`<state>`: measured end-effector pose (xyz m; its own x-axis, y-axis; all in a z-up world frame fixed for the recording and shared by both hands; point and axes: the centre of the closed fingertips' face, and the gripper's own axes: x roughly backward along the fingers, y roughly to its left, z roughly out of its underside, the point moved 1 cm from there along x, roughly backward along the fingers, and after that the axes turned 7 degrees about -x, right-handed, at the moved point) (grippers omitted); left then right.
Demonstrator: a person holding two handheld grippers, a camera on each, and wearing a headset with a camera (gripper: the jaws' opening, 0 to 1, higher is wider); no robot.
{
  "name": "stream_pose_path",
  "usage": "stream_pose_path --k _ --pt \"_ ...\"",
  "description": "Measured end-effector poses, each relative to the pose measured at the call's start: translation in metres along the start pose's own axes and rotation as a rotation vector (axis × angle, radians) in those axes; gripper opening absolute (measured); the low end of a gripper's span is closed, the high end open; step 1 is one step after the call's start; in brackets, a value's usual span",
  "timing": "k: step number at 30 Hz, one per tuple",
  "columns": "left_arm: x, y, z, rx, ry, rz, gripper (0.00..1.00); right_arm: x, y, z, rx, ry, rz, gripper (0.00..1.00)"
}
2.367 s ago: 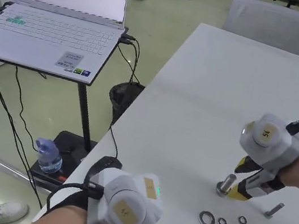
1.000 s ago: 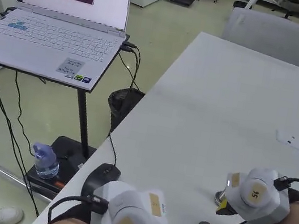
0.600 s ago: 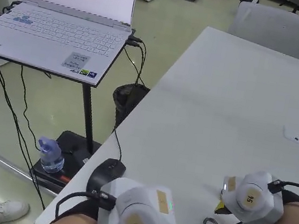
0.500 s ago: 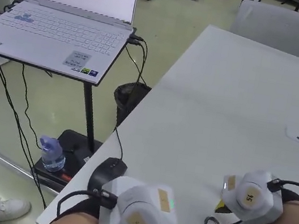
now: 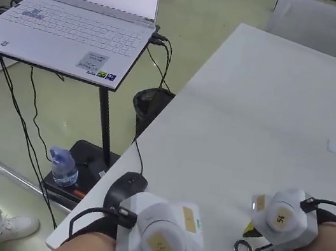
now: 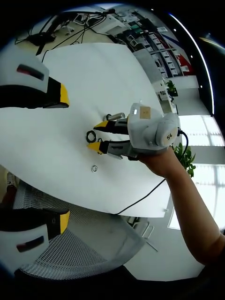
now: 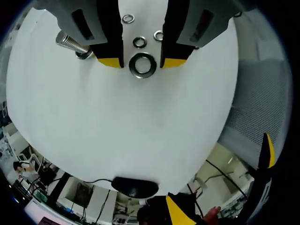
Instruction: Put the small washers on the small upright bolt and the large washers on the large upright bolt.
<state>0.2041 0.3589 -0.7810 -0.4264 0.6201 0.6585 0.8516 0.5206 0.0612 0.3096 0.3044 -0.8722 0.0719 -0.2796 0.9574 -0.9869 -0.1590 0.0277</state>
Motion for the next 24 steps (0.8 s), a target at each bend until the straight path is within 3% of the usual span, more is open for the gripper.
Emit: stream_pose_path --k 8,11,18,24 --pt "0.0008 -0.0009 0.0017 0.002 0.003 -0.001 0.87 -0.0005 0.0006 0.0003 0.001 0.004 -0.002 0.33" --pt "0.0015 -0.0006 0.0006 0.003 0.0 -0.003 0.87 0.0004 0.0004 0.0022 0.017 0.021 0.0 0.26" --pt "0.0015 -0.001 0.0001 0.006 -0.002 -0.004 0.86 -0.0008 -0.0006 0.0028 0.026 0.041 0.007 0.25" --pt "0.002 -0.0032 -0.0016 0.005 -0.006 -0.003 0.85 0.0007 -0.0021 0.0026 -0.01 0.05 0.008 0.22"
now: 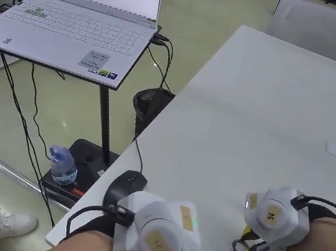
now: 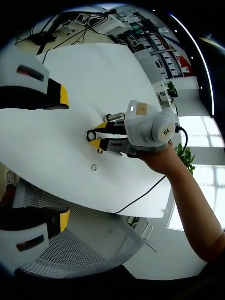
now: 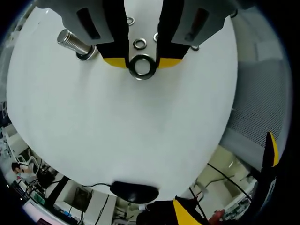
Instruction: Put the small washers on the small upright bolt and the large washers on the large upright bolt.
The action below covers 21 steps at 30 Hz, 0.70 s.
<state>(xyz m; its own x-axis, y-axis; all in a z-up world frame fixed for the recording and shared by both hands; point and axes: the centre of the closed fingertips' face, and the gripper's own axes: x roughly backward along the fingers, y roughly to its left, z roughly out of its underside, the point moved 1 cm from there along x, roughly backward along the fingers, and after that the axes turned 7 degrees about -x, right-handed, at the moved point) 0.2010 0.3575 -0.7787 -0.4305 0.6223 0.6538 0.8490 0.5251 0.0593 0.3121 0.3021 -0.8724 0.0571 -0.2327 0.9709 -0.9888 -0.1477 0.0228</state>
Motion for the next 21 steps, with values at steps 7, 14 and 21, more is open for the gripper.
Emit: stream_pose_path --k 7,14,21 --pt "0.002 0.001 0.0 -0.003 0.004 -0.005 0.85 0.001 -0.001 0.0 -0.033 -0.014 -0.012 0.21" --pt "0.003 0.001 0.0 -0.003 0.007 -0.006 0.84 0.008 -0.005 0.003 -0.065 0.002 -0.022 0.21" --pt "0.004 0.003 0.0 -0.008 0.008 -0.01 0.84 0.021 -0.007 0.008 -0.104 0.007 -0.026 0.21"
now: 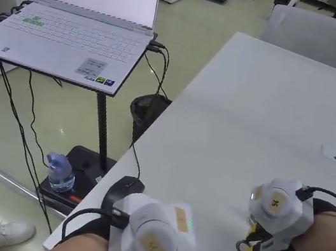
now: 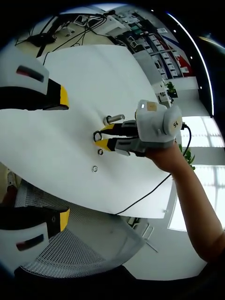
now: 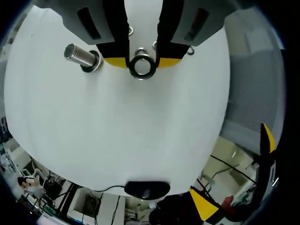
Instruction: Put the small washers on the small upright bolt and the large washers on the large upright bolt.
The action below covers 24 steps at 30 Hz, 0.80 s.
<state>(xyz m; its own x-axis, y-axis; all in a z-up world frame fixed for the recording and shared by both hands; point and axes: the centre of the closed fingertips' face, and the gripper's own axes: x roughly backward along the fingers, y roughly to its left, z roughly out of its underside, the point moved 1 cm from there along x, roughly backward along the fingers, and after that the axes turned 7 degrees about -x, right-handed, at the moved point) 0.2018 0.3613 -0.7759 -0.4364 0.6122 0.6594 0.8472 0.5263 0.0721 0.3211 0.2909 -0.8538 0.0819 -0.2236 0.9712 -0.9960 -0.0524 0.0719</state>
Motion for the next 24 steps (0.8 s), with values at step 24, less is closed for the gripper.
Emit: stream_pose_path --k 24 --pt "-0.006 -0.001 -0.005 -0.001 -0.014 -0.005 0.9 0.065 -0.02 0.024 -0.101 -0.008 0.064 0.22"
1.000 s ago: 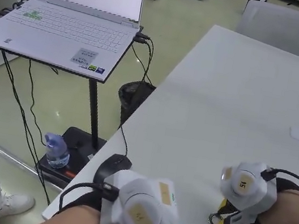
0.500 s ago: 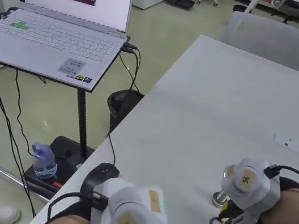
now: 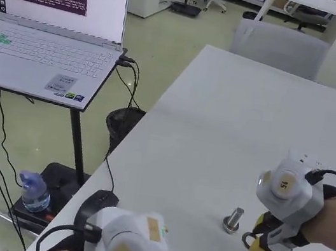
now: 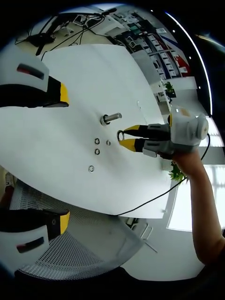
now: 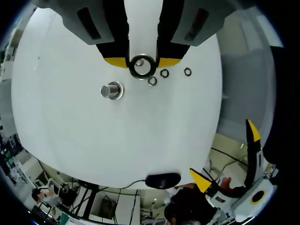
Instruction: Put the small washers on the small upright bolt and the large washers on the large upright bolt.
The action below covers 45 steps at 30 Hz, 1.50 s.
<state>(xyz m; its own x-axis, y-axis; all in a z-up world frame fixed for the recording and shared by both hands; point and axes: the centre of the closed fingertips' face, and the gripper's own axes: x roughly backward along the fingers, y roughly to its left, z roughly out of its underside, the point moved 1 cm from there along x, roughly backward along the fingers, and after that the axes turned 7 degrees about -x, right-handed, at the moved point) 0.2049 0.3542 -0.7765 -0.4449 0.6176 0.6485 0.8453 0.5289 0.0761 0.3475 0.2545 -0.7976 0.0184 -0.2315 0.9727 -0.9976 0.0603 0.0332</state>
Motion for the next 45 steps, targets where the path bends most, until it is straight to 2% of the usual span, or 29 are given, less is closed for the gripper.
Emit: stream_pose_path --k 5,15,24,31,45 --pt "0.002 0.002 0.001 0.005 0.002 -0.007 0.89 0.007 -0.005 -0.006 0.001 -0.01 0.011 0.22" --pt "0.003 0.002 0.002 0.016 -0.001 -0.008 0.88 0.009 -0.023 -0.024 0.0 -0.023 0.045 0.22" --pt "0.002 0.001 0.002 0.015 -0.004 -0.003 0.88 0.003 -0.033 -0.034 0.002 -0.014 0.054 0.22" --pt "0.001 0.001 0.001 0.009 -0.01 0.0 0.87 -0.004 -0.04 -0.036 -0.002 -0.005 0.055 0.22" --pt "0.001 0.006 0.003 0.01 -0.004 0.001 0.87 -0.014 -0.038 -0.039 -0.001 0.017 0.037 0.22"
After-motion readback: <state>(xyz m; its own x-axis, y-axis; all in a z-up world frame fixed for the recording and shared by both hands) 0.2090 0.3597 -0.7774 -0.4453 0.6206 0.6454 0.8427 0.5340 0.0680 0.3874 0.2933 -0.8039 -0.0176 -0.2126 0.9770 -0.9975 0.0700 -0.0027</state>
